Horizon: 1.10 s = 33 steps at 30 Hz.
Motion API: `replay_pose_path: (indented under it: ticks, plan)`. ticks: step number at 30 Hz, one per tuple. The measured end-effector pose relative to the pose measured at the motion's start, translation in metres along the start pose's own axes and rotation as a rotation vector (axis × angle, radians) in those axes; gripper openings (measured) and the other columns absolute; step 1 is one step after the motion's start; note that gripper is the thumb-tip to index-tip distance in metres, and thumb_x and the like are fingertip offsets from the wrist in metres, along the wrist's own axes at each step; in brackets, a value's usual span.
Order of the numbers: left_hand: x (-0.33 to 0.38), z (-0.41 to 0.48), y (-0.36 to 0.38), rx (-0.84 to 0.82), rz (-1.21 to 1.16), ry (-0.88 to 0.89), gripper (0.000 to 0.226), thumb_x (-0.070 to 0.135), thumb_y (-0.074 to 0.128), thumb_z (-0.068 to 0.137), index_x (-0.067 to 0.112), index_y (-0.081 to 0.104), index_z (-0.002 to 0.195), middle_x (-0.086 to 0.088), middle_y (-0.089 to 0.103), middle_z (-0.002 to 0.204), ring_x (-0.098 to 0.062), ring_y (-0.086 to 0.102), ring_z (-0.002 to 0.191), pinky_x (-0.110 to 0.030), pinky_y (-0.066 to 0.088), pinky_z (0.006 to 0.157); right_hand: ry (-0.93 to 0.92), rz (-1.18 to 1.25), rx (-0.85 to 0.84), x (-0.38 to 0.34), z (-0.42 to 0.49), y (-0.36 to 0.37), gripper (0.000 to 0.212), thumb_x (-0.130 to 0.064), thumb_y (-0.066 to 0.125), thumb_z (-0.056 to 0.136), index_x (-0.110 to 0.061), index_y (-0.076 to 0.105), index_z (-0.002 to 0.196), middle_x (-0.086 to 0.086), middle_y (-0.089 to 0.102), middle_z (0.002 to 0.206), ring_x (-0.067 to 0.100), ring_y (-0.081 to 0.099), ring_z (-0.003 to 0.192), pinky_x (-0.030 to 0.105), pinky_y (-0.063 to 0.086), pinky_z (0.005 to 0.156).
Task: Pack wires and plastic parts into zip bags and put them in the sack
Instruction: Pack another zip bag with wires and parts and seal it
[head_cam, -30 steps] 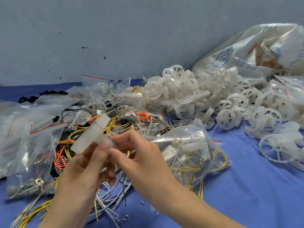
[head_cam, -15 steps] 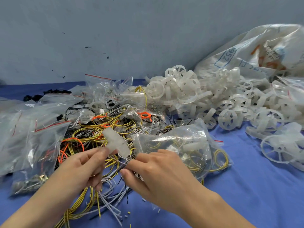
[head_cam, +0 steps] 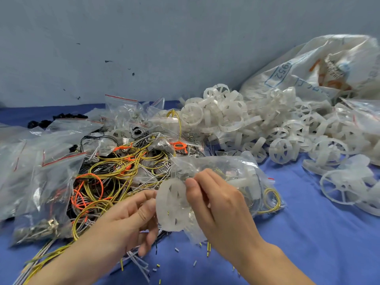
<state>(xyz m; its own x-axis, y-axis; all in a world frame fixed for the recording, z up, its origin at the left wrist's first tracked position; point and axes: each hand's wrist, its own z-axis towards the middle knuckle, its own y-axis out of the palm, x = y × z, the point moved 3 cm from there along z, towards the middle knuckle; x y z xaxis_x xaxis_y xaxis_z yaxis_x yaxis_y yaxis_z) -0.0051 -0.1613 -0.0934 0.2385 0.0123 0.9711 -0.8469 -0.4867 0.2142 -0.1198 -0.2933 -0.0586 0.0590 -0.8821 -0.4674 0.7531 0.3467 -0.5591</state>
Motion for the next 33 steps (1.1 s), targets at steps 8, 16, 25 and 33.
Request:
replay_pose_path:
  ticks: [8, 16, 25, 33]
  plan:
    - [-0.003, 0.001, 0.009, -0.027, -0.11, -0.042, 0.039, 0.019, 0.053, 0.085, -0.007, 0.058, 0.114, -0.011, 0.056, 0.06, -0.018, 0.048, 0.043, -0.025, 0.041, 0.034, 0.024, 0.045, 0.026, 0.004, 0.001, -0.004, 0.026, -0.033, 0.034, 0.105, -0.031, 0.03, 0.079, -0.015, 0.029, 0.071, 0.006, 0.032, 0.063, 0.02, 0.024, 0.059]
    - [-0.004, 0.003, 0.008, 0.102, 0.089, 0.015, 0.03, 0.018, 0.06, 0.079, 0.017, 0.075, 0.105, -0.013, 0.068, 0.074, -0.022, 0.051, 0.049, -0.027, 0.043, 0.038, -0.075, -0.004, 0.055, 0.0, -0.002, -0.002, 0.029, -0.026, 0.04, 0.103, -0.016, 0.046, 0.076, -0.012, 0.031, 0.076, 0.006, 0.027, 0.066, 0.019, 0.027, 0.061]
    - [0.008, -0.002, 0.014, 0.221, 0.466, 0.197, 0.035, 0.038, 0.056, 0.08, 0.04, 0.066, 0.113, -0.014, 0.063, 0.057, -0.023, 0.051, 0.043, -0.024, 0.043, 0.045, -0.161, -0.095, 0.18, -0.004, -0.002, -0.006, 0.031, -0.022, 0.044, 0.102, -0.012, 0.05, 0.073, 0.0, 0.043, 0.072, 0.018, 0.037, 0.064, 0.031, 0.038, 0.057]
    - [0.017, 0.019, 0.03, 0.12, 0.463, 0.086, 0.031, 0.047, 0.051, 0.084, 0.029, 0.07, 0.101, -0.015, 0.054, 0.048, -0.017, 0.039, 0.032, -0.018, 0.033, 0.036, -0.22, -0.212, 0.187, -0.008, 0.002, -0.011, 0.03, -0.021, 0.049, 0.099, -0.013, 0.051, 0.07, 0.003, 0.047, 0.071, 0.02, 0.041, 0.064, 0.029, 0.035, 0.06]
